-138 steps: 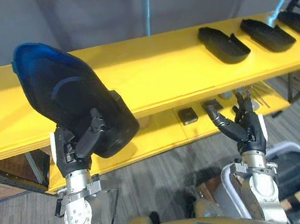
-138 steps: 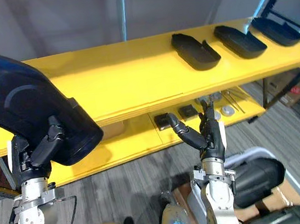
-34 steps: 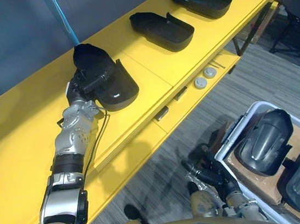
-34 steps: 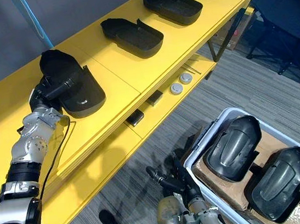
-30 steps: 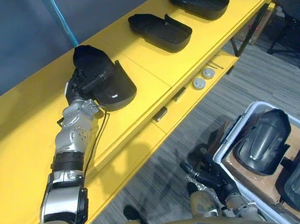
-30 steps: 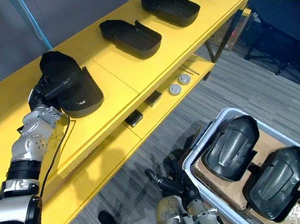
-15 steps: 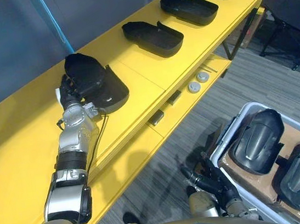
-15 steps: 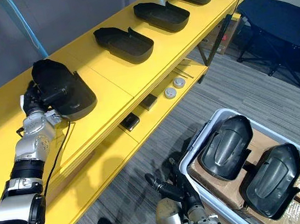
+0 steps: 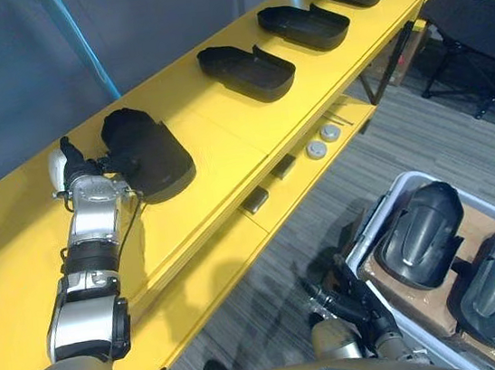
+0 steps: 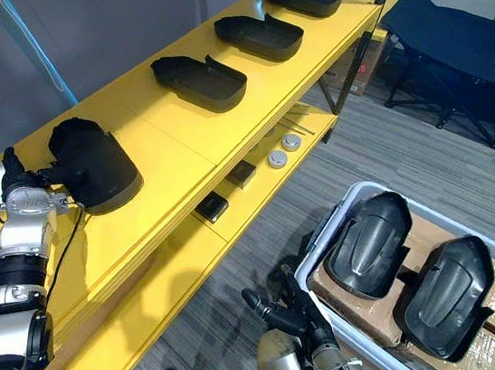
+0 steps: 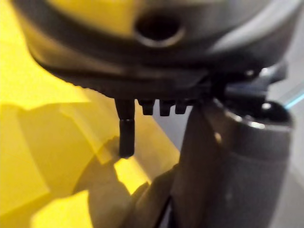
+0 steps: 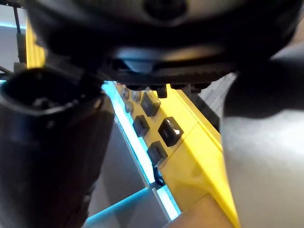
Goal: Walk over and take three plastic housings, then place them on the shelf
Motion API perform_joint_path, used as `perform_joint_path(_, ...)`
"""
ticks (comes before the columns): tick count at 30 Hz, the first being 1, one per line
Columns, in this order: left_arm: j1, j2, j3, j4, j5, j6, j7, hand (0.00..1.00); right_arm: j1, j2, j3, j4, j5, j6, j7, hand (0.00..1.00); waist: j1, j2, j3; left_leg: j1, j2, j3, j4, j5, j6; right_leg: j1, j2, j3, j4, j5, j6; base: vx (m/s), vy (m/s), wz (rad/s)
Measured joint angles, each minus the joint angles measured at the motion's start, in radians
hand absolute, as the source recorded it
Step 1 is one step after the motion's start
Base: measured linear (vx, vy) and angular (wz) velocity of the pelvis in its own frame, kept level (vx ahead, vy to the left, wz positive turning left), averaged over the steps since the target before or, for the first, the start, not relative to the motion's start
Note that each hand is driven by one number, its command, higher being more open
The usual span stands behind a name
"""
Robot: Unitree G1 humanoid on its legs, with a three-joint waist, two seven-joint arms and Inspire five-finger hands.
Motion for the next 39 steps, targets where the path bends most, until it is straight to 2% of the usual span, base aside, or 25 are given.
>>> perform_joint_path(4,0.000,0.001,-0.005,0.003,-0.091,-0.049,0.017,1.00,0.008,0.000,0.006,-0.002,-0.036,-0.035,-0.058,1.00,-0.001,0.014,-0.014,0.002,0.000,0.003,0.000,0.000,0.000,0.000,0.000,0.002,0.002,0.000,0.000,0.00,0.000,0.00)
perform_joint_path(9,0.002,0.000,-0.018,-0.013,-0.251,-0.209,0.044,1.00,0.006,0.000,-0.007,-0.086,-0.034,-0.082,-0.124,1.00,-0.003,0.022,-0.034,0.005,-0.001,0.004,-0.003,0.001,0.002,0.000,0.000,0.004,0.004,0.000,0.000,0.00,0.000,0.00)
perform_joint_path(11,0.019,0.000,-0.018,-0.090,-0.291,-0.260,0.071,1.00,0.006,0.000,-0.032,-0.177,-0.034,-0.106,-0.133,1.00,-0.005,0.024,-0.035,0.005,-0.003,0.004,-0.004,0.004,0.005,-0.001,0.000,0.004,0.007,0.000,0.000,0.00,0.000,0.00)
perform_joint_path(16,0.074,0.000,-0.013,-0.323,-0.348,-0.441,0.115,1.00,-0.031,0.001,-0.087,-0.397,0.095,-0.142,-0.021,1.00,0.003,0.038,-0.045,0.004,-0.008,-0.013,-0.017,0.016,0.008,-0.002,-0.003,-0.007,0.014,-0.002,0.001,0.00,-0.008,0.07)
perform_joint_path(19,0.141,-0.008,0.012,-0.474,-0.360,-0.543,0.127,1.00,-0.091,-0.002,-0.089,-0.528,0.105,-0.149,0.014,1.00,0.016,0.066,-0.070,0.003,-0.020,-0.037,-0.041,0.030,0.012,0.001,-0.010,-0.032,0.021,-0.011,0.002,0.00,-0.008,0.20)
perform_joint_path(20,0.150,-0.012,0.017,-0.484,-0.361,-0.550,0.129,1.00,-0.097,-0.002,-0.088,-0.536,0.105,-0.149,0.018,1.00,0.017,0.069,-0.072,0.002,-0.020,-0.039,-0.041,0.030,0.012,0.001,-0.010,-0.034,0.021,-0.012,0.003,0.00,-0.003,0.24)
perform_joint_path(21,0.188,-0.028,0.033,-0.531,-0.361,-0.583,0.136,1.00,-0.124,-0.002,-0.080,-0.569,0.104,-0.149,0.028,1.00,0.023,0.074,-0.077,0.001,-0.024,-0.053,-0.041,0.032,0.015,0.006,-0.016,-0.047,0.029,-0.020,0.005,-0.01,-0.007,0.29)
perform_joint_path(25,0.382,-0.121,0.063,-0.688,-0.382,-0.706,0.133,1.00,-0.196,-0.002,-0.073,-0.652,0.125,-0.142,0.065,1.00,0.065,0.080,-0.099,0.000,-0.040,-0.102,-0.041,0.029,0.024,0.017,-0.036,-0.092,0.055,-0.053,0.008,-0.02,-0.013,0.35)
perform_joint_path(27,0.578,-0.208,0.058,-0.823,-0.419,-0.791,0.106,1.00,-0.260,-0.001,-0.050,-0.679,0.164,-0.129,0.113,1.00,0.105,0.075,-0.111,-0.012,-0.049,-0.141,-0.041,0.029,0.024,0.031,-0.046,-0.127,0.055,-0.060,0.009,0.02,-0.013,0.44)
perform_joint_path(28,0.627,-0.233,0.047,-0.854,-0.428,-0.809,0.100,1.00,-0.278,-0.001,-0.040,-0.679,0.167,-0.122,0.118,1.00,0.112,0.073,-0.117,-0.020,-0.052,-0.156,-0.040,0.030,0.024,0.033,-0.049,-0.140,0.054,-0.062,0.010,0.02,-0.016,0.57)
perform_joint_path(31,0.831,-0.335,-0.028,-0.963,-0.379,-0.853,0.083,1.00,-0.403,0.000,0.025,-0.648,0.160,-0.052,0.132,1.00,0.176,0.061,-0.124,-0.047,-0.072,-0.238,-0.041,0.044,0.024,0.059,-0.061,-0.203,0.042,-0.063,0.013,0.01,-0.014,0.60)
perform_joint_path(37,0.914,-0.382,-0.016,-0.964,-0.318,-0.895,-0.014,1.00,-0.568,0.008,0.126,-0.445,0.119,0.059,0.101,1.00,0.253,0.057,-0.126,-0.092,-0.103,-0.365,-0.075,0.078,0.025,0.114,-0.064,-0.321,-0.036,-0.042,0.016,0.00,-0.002,0.57)
perform_joint_path(39,0.929,-0.397,-0.008,-0.967,-0.316,-0.904,-0.048,1.00,-0.598,0.019,0.147,-0.395,0.105,0.086,0.073,1.00,0.264,0.055,-0.126,-0.105,-0.110,-0.381,-0.077,0.085,0.031,0.121,-0.064,-0.339,-0.056,-0.032,0.018,0.02,0.012,0.30)
